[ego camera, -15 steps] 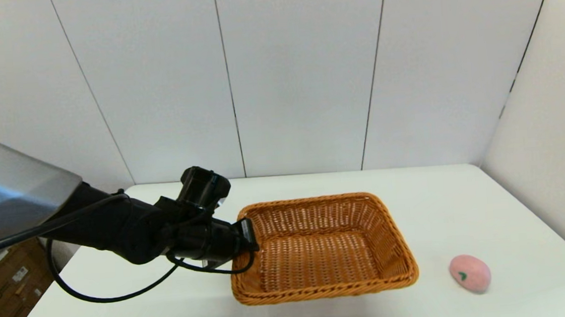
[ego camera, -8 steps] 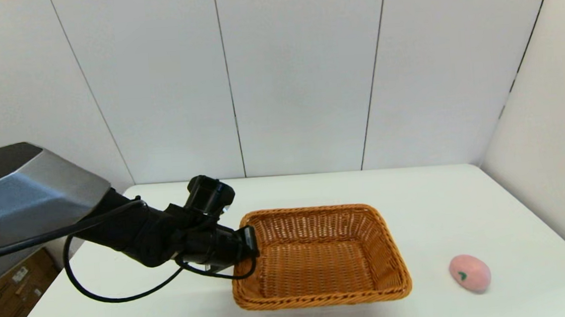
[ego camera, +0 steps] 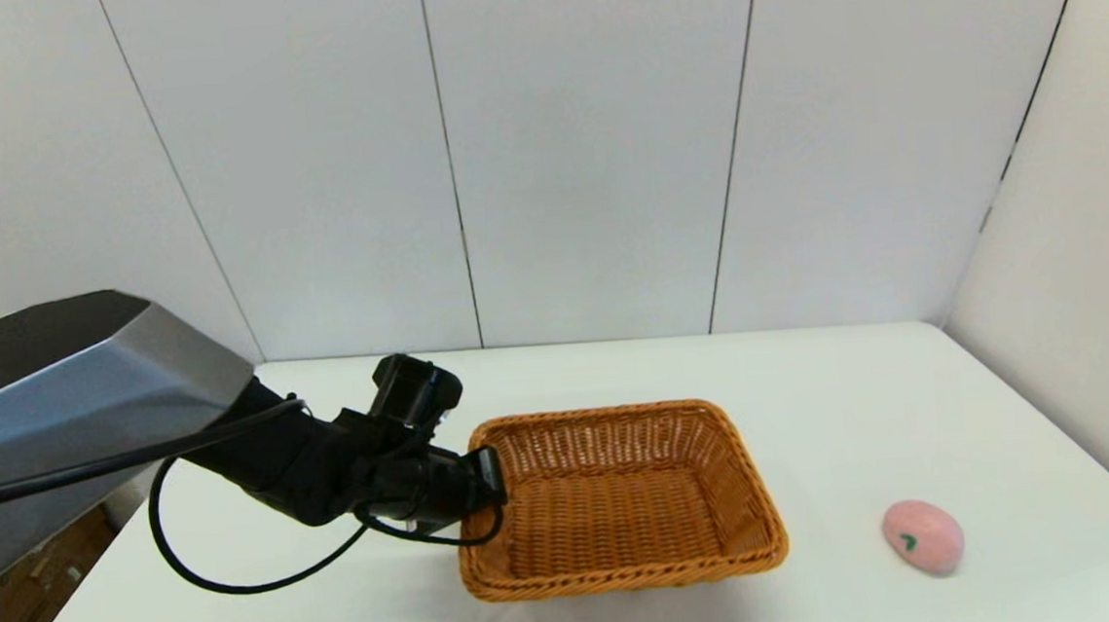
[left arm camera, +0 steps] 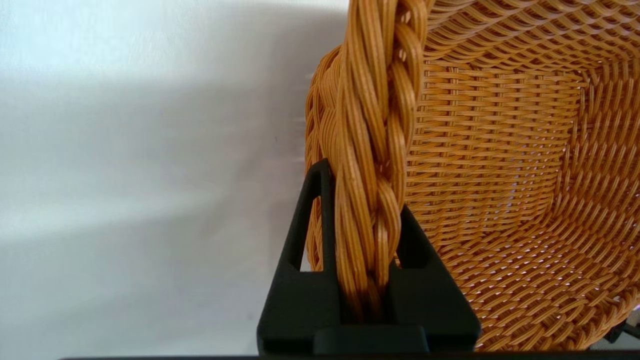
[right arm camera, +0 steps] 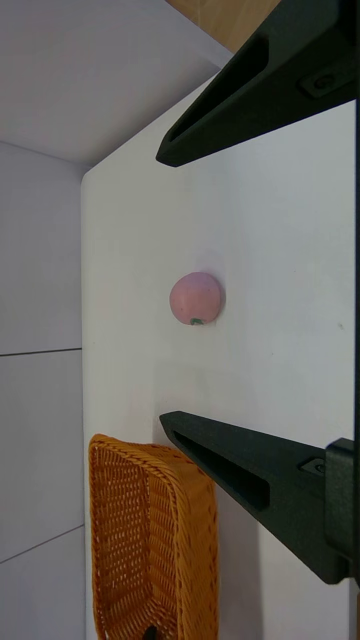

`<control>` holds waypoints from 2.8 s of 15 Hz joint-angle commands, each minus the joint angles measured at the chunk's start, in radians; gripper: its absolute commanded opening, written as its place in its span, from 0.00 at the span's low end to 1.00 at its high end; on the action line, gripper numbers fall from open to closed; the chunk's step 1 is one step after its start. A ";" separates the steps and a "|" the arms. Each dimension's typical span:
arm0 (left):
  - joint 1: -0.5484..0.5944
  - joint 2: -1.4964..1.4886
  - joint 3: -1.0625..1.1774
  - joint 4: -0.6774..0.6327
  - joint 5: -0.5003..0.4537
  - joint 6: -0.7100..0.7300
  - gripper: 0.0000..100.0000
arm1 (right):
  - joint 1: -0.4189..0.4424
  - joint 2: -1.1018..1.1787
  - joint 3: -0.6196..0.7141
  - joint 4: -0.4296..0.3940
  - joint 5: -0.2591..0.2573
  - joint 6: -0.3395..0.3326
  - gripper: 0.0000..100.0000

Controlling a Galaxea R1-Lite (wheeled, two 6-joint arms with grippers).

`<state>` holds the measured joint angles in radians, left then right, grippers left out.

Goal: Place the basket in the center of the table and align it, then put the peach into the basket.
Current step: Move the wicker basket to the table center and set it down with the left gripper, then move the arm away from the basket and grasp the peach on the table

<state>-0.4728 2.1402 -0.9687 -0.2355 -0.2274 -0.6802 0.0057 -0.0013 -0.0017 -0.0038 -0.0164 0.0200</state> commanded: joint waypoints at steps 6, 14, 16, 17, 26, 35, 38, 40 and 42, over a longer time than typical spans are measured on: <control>0.006 0.026 -0.001 -0.002 0.017 -0.001 0.00 | 0.000 0.001 0.000 0.001 0.000 0.000 1.00; 0.005 0.003 -0.005 -0.002 0.014 0.008 0.00 | 0.000 0.001 0.000 -0.001 0.000 0.000 1.00; 0.005 -0.011 -0.007 -0.002 0.013 0.018 0.00 | 0.000 0.001 0.000 -0.001 0.000 0.000 1.00; 0.005 -0.013 -0.008 -0.002 0.013 0.019 0.00 | 0.000 0.001 0.000 0.001 0.000 0.000 1.00; 0.003 -0.014 -0.002 -0.001 0.007 0.042 1.00 | 0.000 0.001 0.000 -0.001 0.000 0.000 1.00; 0.039 -0.451 0.005 0.084 0.007 0.105 1.00 | 0.000 0.001 0.000 -0.001 0.000 0.000 1.00; 0.010 -0.821 0.038 0.202 0.011 0.217 1.00 | 0.000 0.001 0.000 -0.001 0.000 0.000 1.00; -0.020 -1.071 0.090 0.245 0.016 0.300 1.00 | 0.000 0.000 0.000 -0.001 0.000 -0.002 1.00; -0.020 -1.283 0.151 0.323 0.054 0.367 1.00 | 0.000 0.001 0.000 -0.001 0.000 -0.002 1.00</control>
<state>-0.4636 1.3417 -0.9226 -0.0466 -0.2121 -0.4540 0.0057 -0.0013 -0.0017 -0.0043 -0.0168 0.0183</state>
